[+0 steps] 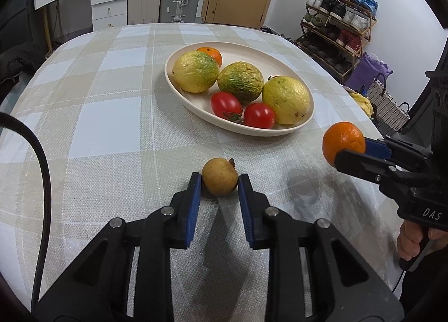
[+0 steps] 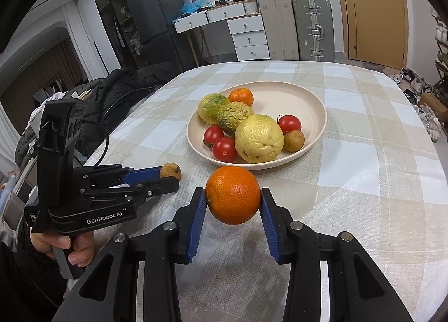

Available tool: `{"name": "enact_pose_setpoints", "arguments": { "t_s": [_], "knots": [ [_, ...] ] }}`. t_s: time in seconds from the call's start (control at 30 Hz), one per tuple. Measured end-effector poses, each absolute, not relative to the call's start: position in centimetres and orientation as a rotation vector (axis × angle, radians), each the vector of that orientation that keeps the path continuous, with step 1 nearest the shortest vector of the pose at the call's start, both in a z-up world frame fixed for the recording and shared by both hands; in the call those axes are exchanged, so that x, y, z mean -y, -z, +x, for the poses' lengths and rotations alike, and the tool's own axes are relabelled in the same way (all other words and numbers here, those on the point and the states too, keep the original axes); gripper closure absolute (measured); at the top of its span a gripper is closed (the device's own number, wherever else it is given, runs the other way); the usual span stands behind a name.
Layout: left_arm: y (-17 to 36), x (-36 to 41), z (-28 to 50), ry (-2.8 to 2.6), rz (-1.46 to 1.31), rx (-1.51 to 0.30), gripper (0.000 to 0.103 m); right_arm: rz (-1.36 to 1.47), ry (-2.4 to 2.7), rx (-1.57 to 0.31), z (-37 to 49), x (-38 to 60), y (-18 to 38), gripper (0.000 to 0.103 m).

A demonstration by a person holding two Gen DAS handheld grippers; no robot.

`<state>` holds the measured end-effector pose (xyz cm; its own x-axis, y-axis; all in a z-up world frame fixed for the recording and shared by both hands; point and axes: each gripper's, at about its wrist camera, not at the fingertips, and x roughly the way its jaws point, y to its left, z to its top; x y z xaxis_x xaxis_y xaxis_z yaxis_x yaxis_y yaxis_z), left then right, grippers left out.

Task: Organize fruits
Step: 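Carry the mandarin in the right tool while the left tool carries the brown fruit over the plate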

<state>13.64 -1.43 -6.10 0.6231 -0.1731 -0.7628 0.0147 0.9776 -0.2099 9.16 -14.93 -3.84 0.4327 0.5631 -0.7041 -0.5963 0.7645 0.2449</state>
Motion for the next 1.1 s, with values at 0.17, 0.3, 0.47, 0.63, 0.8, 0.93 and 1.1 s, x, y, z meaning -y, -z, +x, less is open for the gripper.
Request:
{"name": "enact_pose_setpoints", "arguments": {
  "t_s": [0.17, 0.3, 0.47, 0.63, 0.8, 0.93, 1.1],
  "knots": [
    [6.0, 1.3, 13.6, 0.112, -0.188, -0.884, 0.079, -0.042, -0.721, -0.860, 9.2, 15.1, 3.8, 0.064],
    [5.7, 1.4, 13.3, 0.113, -0.184, -0.868, 0.079, -0.039, -0.717, -0.857, 9.3, 15.3, 3.8, 0.064],
    [4.9, 1.3, 12.8, 0.111, -0.187, -0.843, 0.079, -0.034, -0.709, -0.845, 9.4, 15.6, 3.6, 0.064],
    [3.5, 1.3, 12.1, 0.111, -0.190, -0.803, 0.079, -0.018, -0.699, -0.826, 9.5, 16.1, 3.3, 0.064],
    [2.3, 1.4, 11.7, 0.109, -0.183, -0.773, 0.079, 0.000, -0.690, -0.812, 9.7, 16.6, 3.0, 0.064],
    [1.6, 1.3, 11.7, 0.109, -0.182, -0.760, 0.079, 0.012, -0.678, -0.802, 9.9, 17.1, 2.7, 0.064],
    [1.0, 1.4, 11.9, 0.112, -0.181, -0.746, 0.079, 0.009, -0.667, -0.788, 10.2, 17.5, 2.0, 0.064]
  ]
}}
